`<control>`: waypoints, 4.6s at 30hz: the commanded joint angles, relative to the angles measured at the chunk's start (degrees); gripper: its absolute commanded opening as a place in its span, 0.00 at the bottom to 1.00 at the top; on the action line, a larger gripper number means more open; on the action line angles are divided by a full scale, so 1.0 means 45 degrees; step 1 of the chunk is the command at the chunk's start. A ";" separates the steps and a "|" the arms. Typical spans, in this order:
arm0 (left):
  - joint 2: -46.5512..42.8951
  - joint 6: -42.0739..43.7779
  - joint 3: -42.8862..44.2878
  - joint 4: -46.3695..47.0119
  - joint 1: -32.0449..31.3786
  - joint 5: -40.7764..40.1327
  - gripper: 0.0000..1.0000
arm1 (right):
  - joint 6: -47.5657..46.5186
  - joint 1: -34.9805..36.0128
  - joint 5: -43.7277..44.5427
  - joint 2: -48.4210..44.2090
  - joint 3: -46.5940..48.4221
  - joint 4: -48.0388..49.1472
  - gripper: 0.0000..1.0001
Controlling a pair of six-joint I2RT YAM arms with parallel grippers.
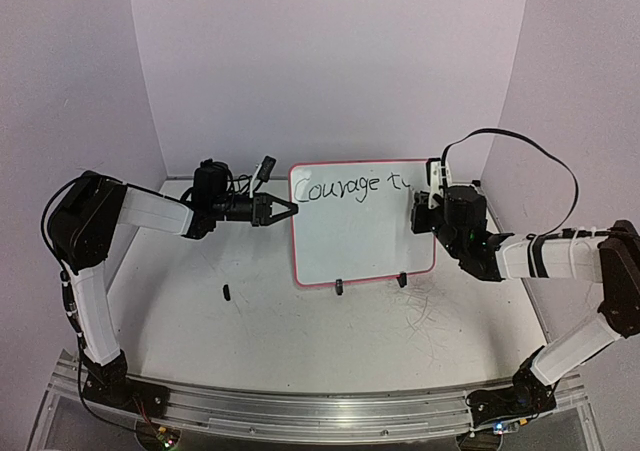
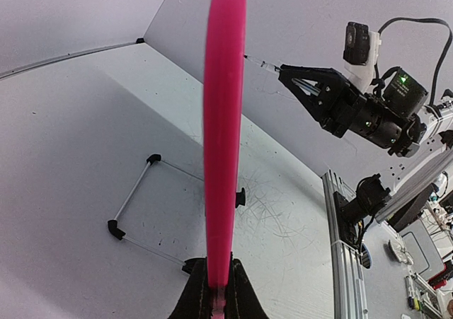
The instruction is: Write a sentence on the whiteboard
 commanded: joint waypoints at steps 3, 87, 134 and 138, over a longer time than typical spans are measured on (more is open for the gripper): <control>-0.0694 0.0282 0.0125 -0.0057 -0.0227 0.0586 0.00 | -0.0155 -0.0147 0.0244 0.0161 0.0487 0.0636 0.00; -0.1205 0.0161 -0.0827 -0.0201 -0.0396 -0.0764 0.00 | -0.1590 0.2746 -0.4678 -0.0285 0.1889 -0.1948 0.00; -0.1703 0.0360 -0.0868 -0.0220 -0.0396 -0.0810 0.00 | -0.1753 0.4043 -0.2636 0.0836 0.2541 -0.1143 0.00; -0.1701 0.0350 -0.0848 -0.0224 -0.0397 -0.0796 0.00 | -0.2228 0.4121 -0.2777 0.1240 0.3001 -0.1568 0.00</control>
